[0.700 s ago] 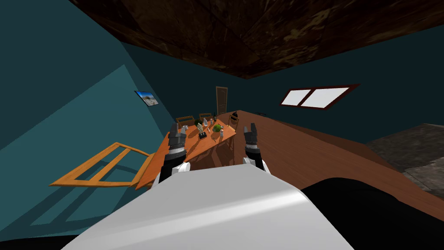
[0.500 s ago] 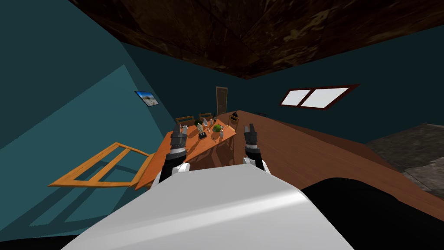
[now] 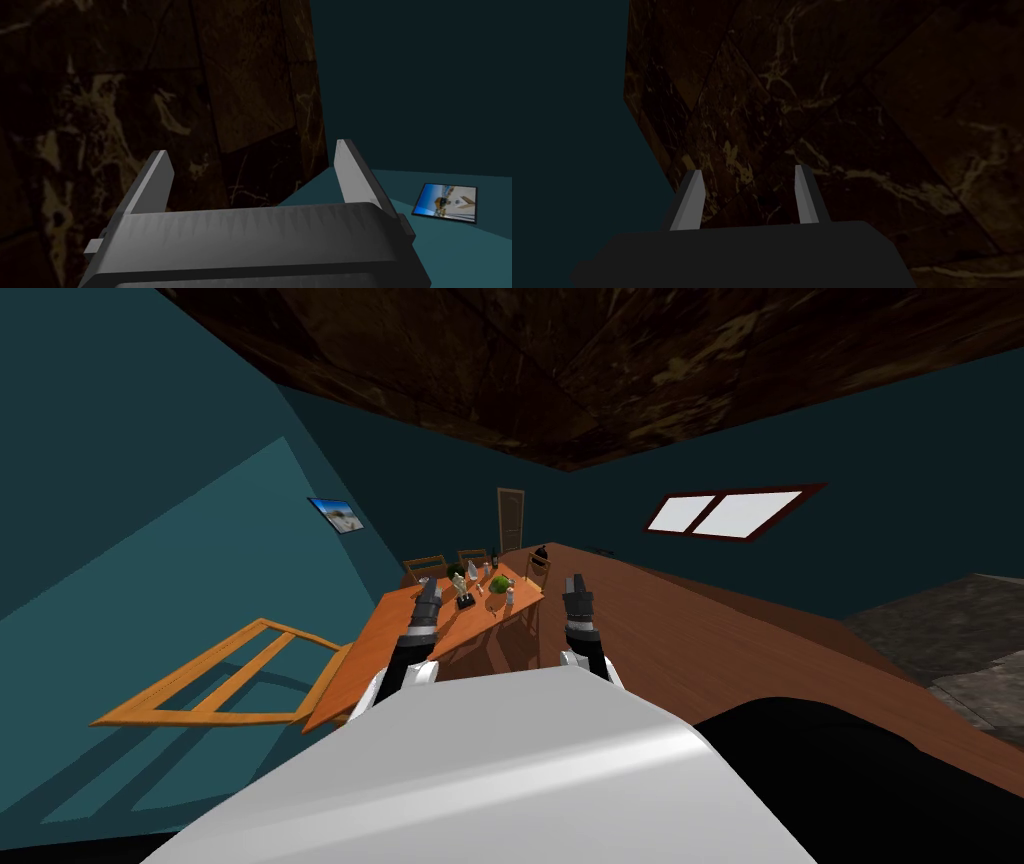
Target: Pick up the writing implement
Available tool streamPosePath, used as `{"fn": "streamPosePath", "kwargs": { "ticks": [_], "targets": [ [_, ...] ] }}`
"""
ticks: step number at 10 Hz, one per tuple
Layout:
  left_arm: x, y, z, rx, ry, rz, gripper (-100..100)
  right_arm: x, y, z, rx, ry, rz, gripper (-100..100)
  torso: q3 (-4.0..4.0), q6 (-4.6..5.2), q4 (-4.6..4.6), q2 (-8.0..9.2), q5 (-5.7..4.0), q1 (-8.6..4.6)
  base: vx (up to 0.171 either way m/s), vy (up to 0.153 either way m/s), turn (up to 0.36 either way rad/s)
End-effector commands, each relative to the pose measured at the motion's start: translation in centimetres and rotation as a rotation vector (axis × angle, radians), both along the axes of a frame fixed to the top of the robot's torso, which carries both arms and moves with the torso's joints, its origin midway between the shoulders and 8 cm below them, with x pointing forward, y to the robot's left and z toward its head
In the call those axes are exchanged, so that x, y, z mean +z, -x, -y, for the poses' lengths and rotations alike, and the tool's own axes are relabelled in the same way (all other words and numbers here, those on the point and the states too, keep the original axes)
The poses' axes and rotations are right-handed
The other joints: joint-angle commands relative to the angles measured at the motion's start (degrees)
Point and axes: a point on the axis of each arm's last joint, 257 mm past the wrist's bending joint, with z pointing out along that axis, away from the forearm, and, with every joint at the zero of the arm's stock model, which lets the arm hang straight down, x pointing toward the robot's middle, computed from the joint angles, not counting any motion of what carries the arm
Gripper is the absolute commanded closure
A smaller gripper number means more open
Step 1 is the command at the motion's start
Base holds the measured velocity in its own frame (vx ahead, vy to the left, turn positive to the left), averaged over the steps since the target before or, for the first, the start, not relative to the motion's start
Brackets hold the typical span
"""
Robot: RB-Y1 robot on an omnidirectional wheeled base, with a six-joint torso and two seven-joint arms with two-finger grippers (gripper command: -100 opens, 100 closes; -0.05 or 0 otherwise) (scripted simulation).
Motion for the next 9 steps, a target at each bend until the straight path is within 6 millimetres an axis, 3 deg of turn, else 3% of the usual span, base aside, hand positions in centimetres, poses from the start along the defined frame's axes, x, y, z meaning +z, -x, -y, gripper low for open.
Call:
{"fn": "streamPosePath", "kwargs": {
  "ticks": [1, 2, 3, 5, 8, 9],
  "targets": [
    [-2.0, -1.5, 0.0, 0.002, -0.035, -0.058, -100, 0.0, 0.0, 0.0, 0.0, 0.0, 0.0, 0, 0.0, 0.0, 0.0, 0.0, 0.0, 0.0, 0.039, -0.028, -0.006],
    [-3.4, -2.4, 0.1, 0.005, -0.054, -0.096, -100, 0.0, 0.0, 0.0, 0.0, 0.0, 0.0, 0, -0.01, 0.0, 0.0, -0.02, 0.0, 0.03, 0.044, -0.044, -0.007],
    [-3.4, -2.4, 0.1, 0.005, -0.054, -0.096, -100, 0.0, 0.0, 0.0, 0.0, 0.0, 0.0, 0, -0.02, 0.0, -0.01, -0.04, -0.01, -0.04, 0.034, -0.03, 0.0],
    [-6.2, -4.4, 0.2, 0.014, -0.091, -0.175, -100, 0.0, 0.0, 0.0, 0.0, 0.0, 0.0, 0, 0.0, 0.0, 0.0, 0.0, 0.0, 0.03, 0.034, -0.027, -0.006],
    [-8.0, -5.5, 0.2, 0.02, -0.11, -0.223, -100, 0.0, 0.0, 0.0, 0.0, 0.0, 0.0, 0, -0.01, 0.0, 0.0, -0.01, 0.0, 0.03, 0.031, -0.022, -0.004],
    [-9.7, -6.5, 0.3, 0.026, -0.128, -0.269, -100, 0.0, 0.0, 0.0, 0.0, 0.0, 0.0, 0, 0.01, -0.01, 0.0, 0.02, 0.0, 0.05, 0.025, -0.027, -0.005]
  ]
}}
